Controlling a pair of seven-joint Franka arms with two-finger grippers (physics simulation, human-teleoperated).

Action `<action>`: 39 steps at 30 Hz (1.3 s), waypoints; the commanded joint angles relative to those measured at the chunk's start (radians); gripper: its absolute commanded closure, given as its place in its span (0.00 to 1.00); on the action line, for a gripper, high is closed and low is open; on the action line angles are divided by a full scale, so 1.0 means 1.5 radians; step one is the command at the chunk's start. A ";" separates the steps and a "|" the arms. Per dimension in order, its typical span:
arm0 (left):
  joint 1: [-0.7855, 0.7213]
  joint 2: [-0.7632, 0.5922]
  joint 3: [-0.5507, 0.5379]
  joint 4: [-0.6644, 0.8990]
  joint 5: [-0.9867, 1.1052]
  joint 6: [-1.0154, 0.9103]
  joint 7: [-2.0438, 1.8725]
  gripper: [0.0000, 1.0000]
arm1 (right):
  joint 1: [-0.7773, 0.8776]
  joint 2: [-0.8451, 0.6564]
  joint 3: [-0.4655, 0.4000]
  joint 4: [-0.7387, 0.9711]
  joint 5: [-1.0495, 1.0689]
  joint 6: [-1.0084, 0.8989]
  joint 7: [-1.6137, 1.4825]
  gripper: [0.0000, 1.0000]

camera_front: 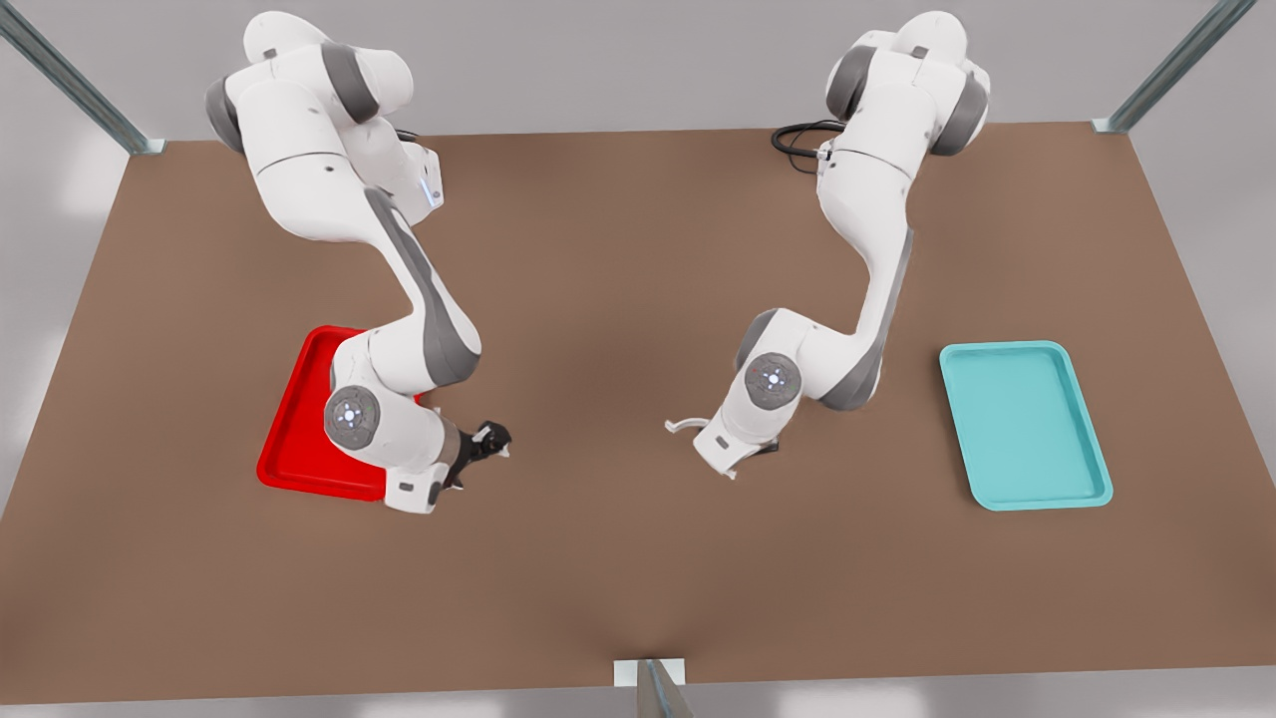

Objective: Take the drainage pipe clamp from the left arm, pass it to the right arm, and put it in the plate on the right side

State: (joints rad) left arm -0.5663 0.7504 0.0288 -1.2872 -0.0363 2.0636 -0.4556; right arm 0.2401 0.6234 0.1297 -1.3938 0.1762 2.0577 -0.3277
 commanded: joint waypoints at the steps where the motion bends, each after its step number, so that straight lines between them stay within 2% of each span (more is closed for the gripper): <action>1: -0.020 0.022 -0.001 0.044 -0.004 -0.066 -0.597 0.79 | 0.000 0.008 0.015 -0.002 0.005 0.129 -0.363 0.00; 2: -0.024 0.043 -0.001 0.089 -0.010 -0.093 -0.605 0.79 | 0.000 0.008 0.026 -0.007 0.005 0.135 -0.363 0.00; 5: -0.024 0.054 -0.014 0.111 -0.021 -0.094 -0.601 0.79 | 0.005 0.000 0.027 -0.032 0.008 0.172 -0.445 0.00; 6: -0.024 0.075 -0.028 0.147 -0.025 -0.100 -0.603 0.79 | -0.003 -0.015 0.027 -0.041 0.013 0.173 -0.474 0.00; 10: -0.024 0.086 -0.054 0.163 -0.024 -0.092 -0.484 0.79 | -0.008 -0.035 0.041 -0.099 0.032 0.252 -0.627 0.00; 14: -0.027 0.106 -0.063 0.190 -0.024 -0.088 -0.442 0.79 | -0.009 -0.037 0.099 -0.178 0.044 0.375 -0.663 0.00; 27: -0.033 0.117 -0.069 0.195 -0.023 -0.077 -0.429 0.79 | -0.008 -0.095 0.137 -0.262 0.045 0.380 -0.784 0.00; 39: -0.039 0.134 -0.068 0.223 -0.023 -0.066 -0.447 0.79 | 0.029 -0.028 0.148 -0.248 0.054 0.421 -0.764 0.00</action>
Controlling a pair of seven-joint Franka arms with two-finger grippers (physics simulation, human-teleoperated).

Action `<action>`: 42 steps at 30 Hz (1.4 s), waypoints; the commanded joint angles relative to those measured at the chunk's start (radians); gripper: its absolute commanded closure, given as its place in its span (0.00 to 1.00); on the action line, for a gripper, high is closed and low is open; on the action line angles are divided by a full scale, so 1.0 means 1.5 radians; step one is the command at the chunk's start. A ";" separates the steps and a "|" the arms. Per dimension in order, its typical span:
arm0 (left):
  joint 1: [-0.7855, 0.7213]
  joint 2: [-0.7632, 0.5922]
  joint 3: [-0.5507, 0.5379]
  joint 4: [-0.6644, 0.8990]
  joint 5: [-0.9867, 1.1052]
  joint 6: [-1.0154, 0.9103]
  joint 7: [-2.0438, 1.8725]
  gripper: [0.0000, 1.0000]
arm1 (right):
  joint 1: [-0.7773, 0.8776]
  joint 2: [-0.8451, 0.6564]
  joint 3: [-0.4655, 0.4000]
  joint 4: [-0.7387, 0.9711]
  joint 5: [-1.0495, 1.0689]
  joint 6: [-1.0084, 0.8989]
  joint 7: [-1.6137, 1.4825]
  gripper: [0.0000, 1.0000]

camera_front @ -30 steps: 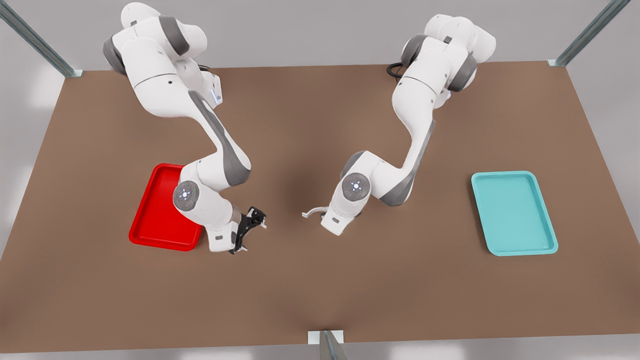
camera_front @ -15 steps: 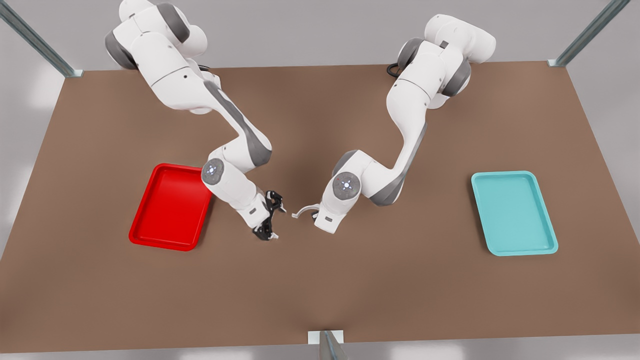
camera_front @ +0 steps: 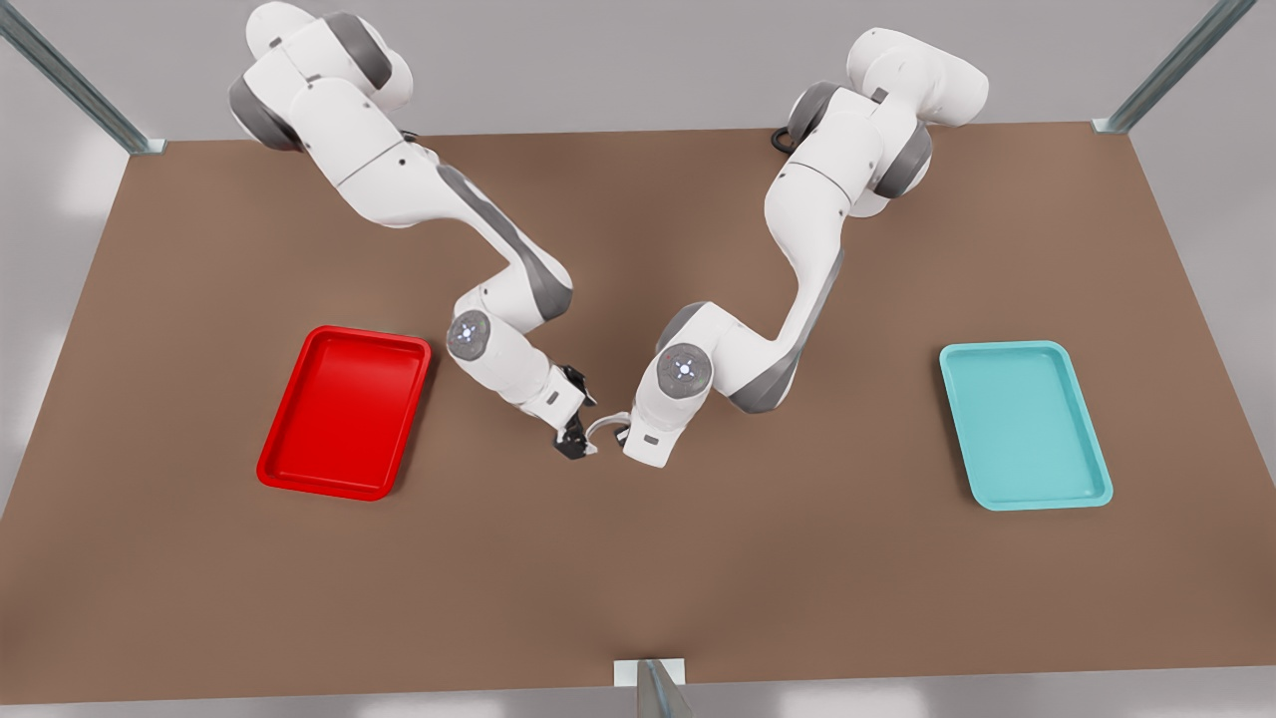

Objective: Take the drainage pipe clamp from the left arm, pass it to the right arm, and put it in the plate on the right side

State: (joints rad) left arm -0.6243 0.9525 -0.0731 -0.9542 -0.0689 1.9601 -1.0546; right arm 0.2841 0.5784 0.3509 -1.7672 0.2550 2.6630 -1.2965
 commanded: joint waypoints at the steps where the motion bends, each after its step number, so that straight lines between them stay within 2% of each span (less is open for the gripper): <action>1: 0.000 -0.001 0.000 0.001 -0.001 0.005 -0.049 0.79 | 0.000 0.004 0.000 0.001 0.001 0.017 -0.118 0.00; 17: 0.000 0.006 -0.004 0.006 -0.008 0.027 -0.067 0.79 | 0.016 0.065 -0.001 0.034 0.002 0.030 -0.118 0.01; 18: 0.000 0.006 -0.004 0.006 -0.008 0.027 -0.067 0.79 | 0.017 0.066 -0.001 0.038 -0.008 0.031 -0.120 0.11; 20: 0.000 0.006 -0.004 0.007 -0.007 0.029 -0.068 0.79 | 0.021 0.072 -0.001 0.043 -0.008 0.031 -0.120 0.54; 21: -0.002 0.006 -0.005 0.010 -0.006 0.029 -0.076 0.79 | 0.021 0.072 -0.001 0.043 -0.008 0.031 -0.121 0.73; 22: -0.002 0.006 -0.005 0.012 -0.006 0.029 -0.076 0.79 | 0.021 0.072 -0.001 0.044 -0.008 0.032 -0.127 0.79; 23: -0.001 0.006 -0.005 0.011 -0.007 0.025 -0.076 0.64 | 0.019 0.073 -0.002 0.044 -0.008 0.031 -0.127 0.79; 24: -0.001 0.005 -0.004 0.011 -0.006 0.021 -0.077 0.28 | 0.015 0.077 -0.003 0.047 -0.008 0.031 -0.127 0.79; 25: -0.001 0.003 -0.002 0.012 -0.005 0.007 -0.077 0.00 | 0.014 0.077 -0.005 0.047 -0.007 0.030 -0.126 0.79; 27: 0.002 0.001 0.001 0.012 -0.004 -0.023 -0.076 0.00 | 0.004 0.076 -0.007 0.047 -0.008 0.028 -0.127 0.79; 29: 0.014 -0.027 0.010 0.012 0.009 -0.107 -0.073 0.00 | -0.005 0.077 -0.020 0.046 -0.009 0.025 -0.127 0.79; 31: 0.111 -0.123 0.014 0.011 0.020 -0.342 0.100 0.00 | -0.012 0.075 -0.046 0.048 -0.010 0.021 -0.128 0.79; 32: 0.169 -0.160 0.014 0.011 0.020 -0.414 0.178 0.00 | -0.033 0.065 -0.046 0.049 -0.011 0.005 -0.129 0.79; 33: 0.244 -0.195 0.013 0.011 0.039 -0.470 0.313 0.00 | -0.087 0.050 -0.046 0.058 -0.019 -0.052 -0.130 0.79; 35: 0.282 -0.244 0.016 0.011 0.082 -0.521 0.521 0.00 | -0.195 0.014 -0.046 0.066 -0.038 -0.159 -0.130 0.79; 37: 0.305 -0.252 0.014 0.014 0.092 -0.606 0.661 0.00 | -0.282 0.004 -0.063 0.077 -0.102 -0.237 -0.133 0.79; 38: 0.309 -0.305 0.011 -0.022 0.089 -0.582 0.660 0.00 | -0.314 0.001 -0.074 0.077 -0.129 -0.260 -0.149 0.79; 39: 0.305 -0.476 0.011 -0.308 0.085 -0.349 0.655 0.00 | -0.337 0.002 -0.081 0.076 -0.130 -0.274 -0.169 0.79; 42: 0.308 -0.472 0.011 -0.295 0.061 -0.372 0.655 0.00 | -0.338 -0.015 -0.138 0.056 -0.130 -0.363 -0.196 0.79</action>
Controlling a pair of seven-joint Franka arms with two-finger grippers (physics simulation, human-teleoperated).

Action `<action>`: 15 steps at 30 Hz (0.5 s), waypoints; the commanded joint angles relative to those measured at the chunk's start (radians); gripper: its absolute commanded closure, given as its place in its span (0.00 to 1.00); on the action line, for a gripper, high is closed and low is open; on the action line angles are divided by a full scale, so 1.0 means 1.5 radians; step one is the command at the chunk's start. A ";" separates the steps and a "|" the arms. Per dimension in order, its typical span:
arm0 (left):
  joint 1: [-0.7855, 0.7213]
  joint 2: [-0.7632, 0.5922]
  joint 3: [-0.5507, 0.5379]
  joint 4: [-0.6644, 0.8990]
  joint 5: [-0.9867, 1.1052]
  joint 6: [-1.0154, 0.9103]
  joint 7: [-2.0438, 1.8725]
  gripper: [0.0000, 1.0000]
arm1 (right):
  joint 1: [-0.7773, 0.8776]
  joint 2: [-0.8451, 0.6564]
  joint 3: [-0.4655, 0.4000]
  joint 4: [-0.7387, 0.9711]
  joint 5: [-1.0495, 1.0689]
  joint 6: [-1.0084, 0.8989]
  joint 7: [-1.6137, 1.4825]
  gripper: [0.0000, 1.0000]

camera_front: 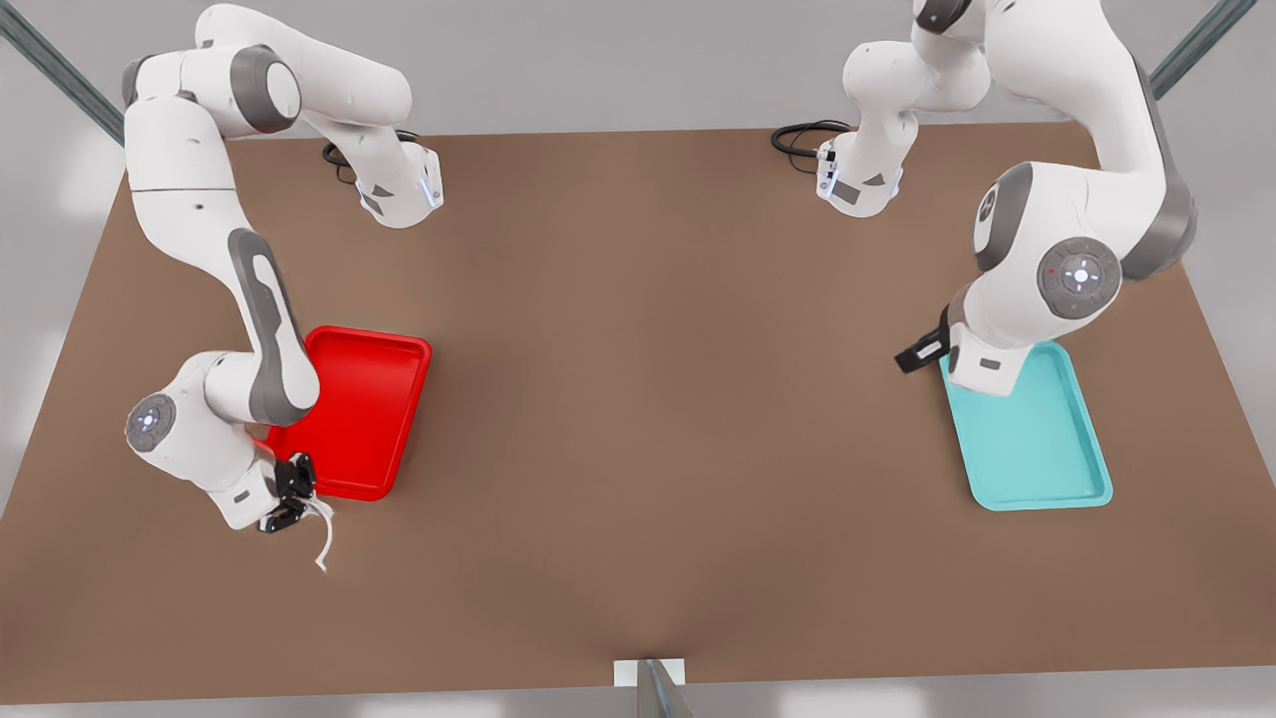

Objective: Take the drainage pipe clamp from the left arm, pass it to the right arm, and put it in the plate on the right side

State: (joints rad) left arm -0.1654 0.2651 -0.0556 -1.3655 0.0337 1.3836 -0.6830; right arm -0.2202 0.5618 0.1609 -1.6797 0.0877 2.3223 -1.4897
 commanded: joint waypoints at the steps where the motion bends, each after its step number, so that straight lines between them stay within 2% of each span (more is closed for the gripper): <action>1: 0.009 0.001 0.003 0.015 -0.027 -0.001 0.410 0.00 | -0.003 -0.008 -0.016 -0.017 -0.019 -0.137 -0.068 0.79; 3: 0.011 0.030 0.002 0.058 -0.018 -0.042 0.414 0.00 | -0.001 -0.048 -0.017 -0.088 -0.017 -0.134 -0.068 0.79; 5: 0.024 0.030 0.002 0.058 0.013 -0.045 0.413 0.00 | -0.001 -0.076 -0.017 -0.133 -0.016 -0.124 -0.068 0.79; 9: 0.022 0.028 -0.007 0.064 0.010 -0.073 0.415 0.00 | -0.022 -0.132 -0.016 -0.276 -0.009 -0.010 -0.069 0.79; 12: 0.023 0.029 -0.007 0.064 0.009 -0.074 0.419 0.00 | -0.028 -0.139 -0.014 -0.336 -0.008 0.060 -0.078 0.79; 14: 0.023 0.028 -0.007 0.064 0.009 -0.081 0.419 0.00 | -0.027 -0.136 -0.012 -0.335 -0.008 0.060 -0.078 0.79; 15: 0.023 0.029 -0.007 0.064 0.009 -0.091 0.419 0.00 | -0.027 -0.134 -0.012 -0.332 -0.008 0.060 -0.077 0.20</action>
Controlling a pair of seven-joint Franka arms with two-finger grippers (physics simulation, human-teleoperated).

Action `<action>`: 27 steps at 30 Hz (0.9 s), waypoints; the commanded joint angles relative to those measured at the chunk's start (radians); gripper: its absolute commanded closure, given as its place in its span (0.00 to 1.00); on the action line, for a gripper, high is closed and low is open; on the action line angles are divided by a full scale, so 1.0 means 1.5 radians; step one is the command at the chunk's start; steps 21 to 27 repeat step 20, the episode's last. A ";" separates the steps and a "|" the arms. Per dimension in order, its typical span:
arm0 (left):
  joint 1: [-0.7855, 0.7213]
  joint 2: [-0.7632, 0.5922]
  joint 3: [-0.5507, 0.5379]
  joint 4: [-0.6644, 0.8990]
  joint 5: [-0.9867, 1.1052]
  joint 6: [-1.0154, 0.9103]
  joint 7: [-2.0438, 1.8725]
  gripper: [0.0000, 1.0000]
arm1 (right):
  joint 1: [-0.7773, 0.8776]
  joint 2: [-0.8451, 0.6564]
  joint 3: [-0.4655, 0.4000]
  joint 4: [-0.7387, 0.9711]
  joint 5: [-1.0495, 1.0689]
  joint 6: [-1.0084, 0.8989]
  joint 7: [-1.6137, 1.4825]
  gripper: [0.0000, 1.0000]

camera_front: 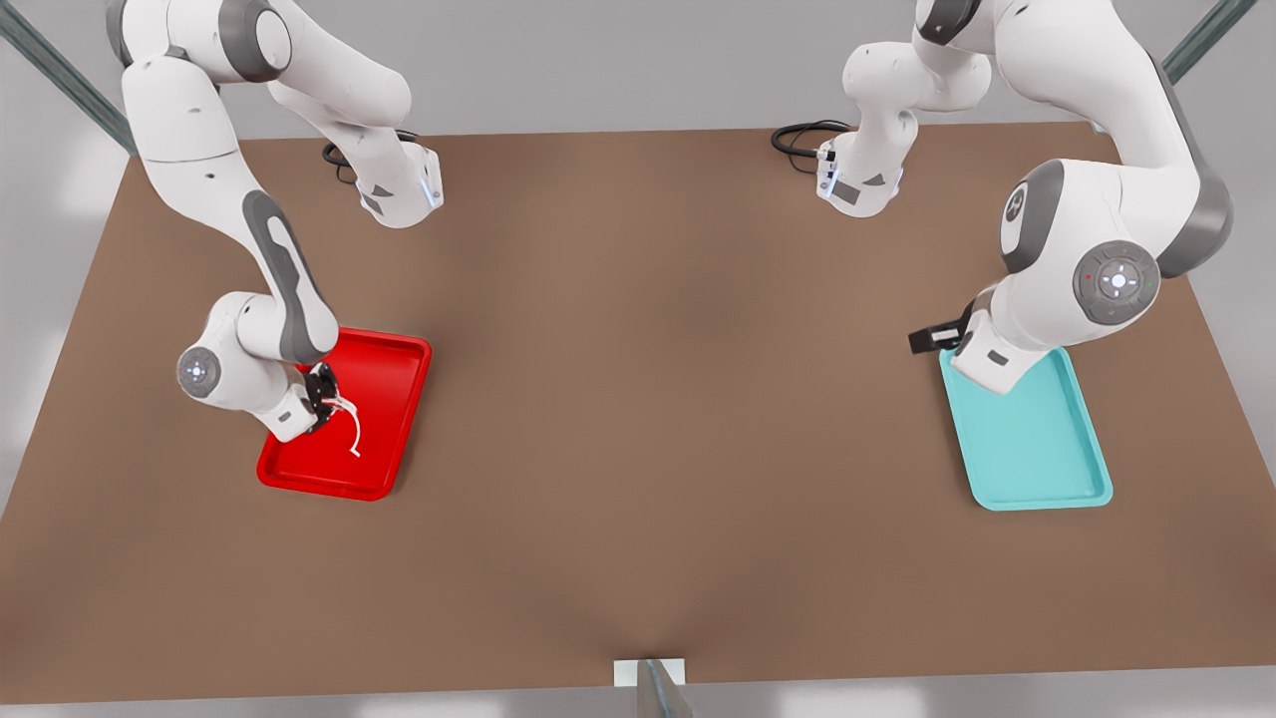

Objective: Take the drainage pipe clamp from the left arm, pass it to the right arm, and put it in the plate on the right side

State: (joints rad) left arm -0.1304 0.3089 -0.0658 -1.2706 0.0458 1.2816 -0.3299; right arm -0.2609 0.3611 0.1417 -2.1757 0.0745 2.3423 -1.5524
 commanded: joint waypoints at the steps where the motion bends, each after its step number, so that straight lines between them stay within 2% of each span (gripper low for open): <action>1: 0.000 0.000 0.000 0.000 0.000 -0.023 0.183 0.00 | 0.000 0.002 0.001 0.002 0.000 0.047 -0.040 0.00; 6: -0.001 0.000 0.000 0.000 0.000 -0.023 0.183 0.00 | 0.000 0.001 0.002 0.021 0.000 0.037 -0.050 0.00; 8: -0.001 0.000 0.000 0.000 0.000 -0.023 0.183 0.00 | 0.003 -0.001 0.003 0.076 0.007 -0.022 -0.048 0.00; 10: -0.001 0.000 0.000 0.000 -0.001 -0.023 0.183 0.00 | 0.006 -0.008 0.002 0.179 0.059 -0.106 -0.006 0.00; 12: -0.001 0.000 0.000 0.000 -0.001 -0.024 0.183 0.00 | 0.013 -0.009 -0.002 0.300 0.028 -0.259 0.423 0.00; 14: -0.001 0.000 0.000 0.000 -0.001 -0.025 0.182 0.00 | 0.028 -0.079 0.002 0.316 -0.043 -0.335 0.910 0.00; 15: -0.001 -0.001 0.000 0.001 -0.001 -0.025 0.182 0.00 | 0.041 -0.130 0.006 0.315 -0.060 -0.408 1.025 0.00; 17: -0.002 -0.001 0.000 0.005 -0.001 -0.025 0.182 0.00 | 0.038 -0.164 0.000 0.324 -0.052 -0.453 1.027 0.00; 19: -0.001 -0.001 0.000 0.005 -0.001 -0.027 0.182 0.00 | 0.040 -0.166 -0.001 0.420 -0.052 -0.546 1.031 0.00; 20: -0.002 0.000 0.000 0.005 -0.001 -0.030 0.182 0.00 | 0.039 -0.166 -0.001 0.433 -0.052 -0.560 1.028 0.00; 27: -0.002 0.000 0.000 0.005 -0.001 -0.030 0.182 0.00 | 0.039 -0.166 -0.001 0.433 -0.052 -0.560 1.028 0.00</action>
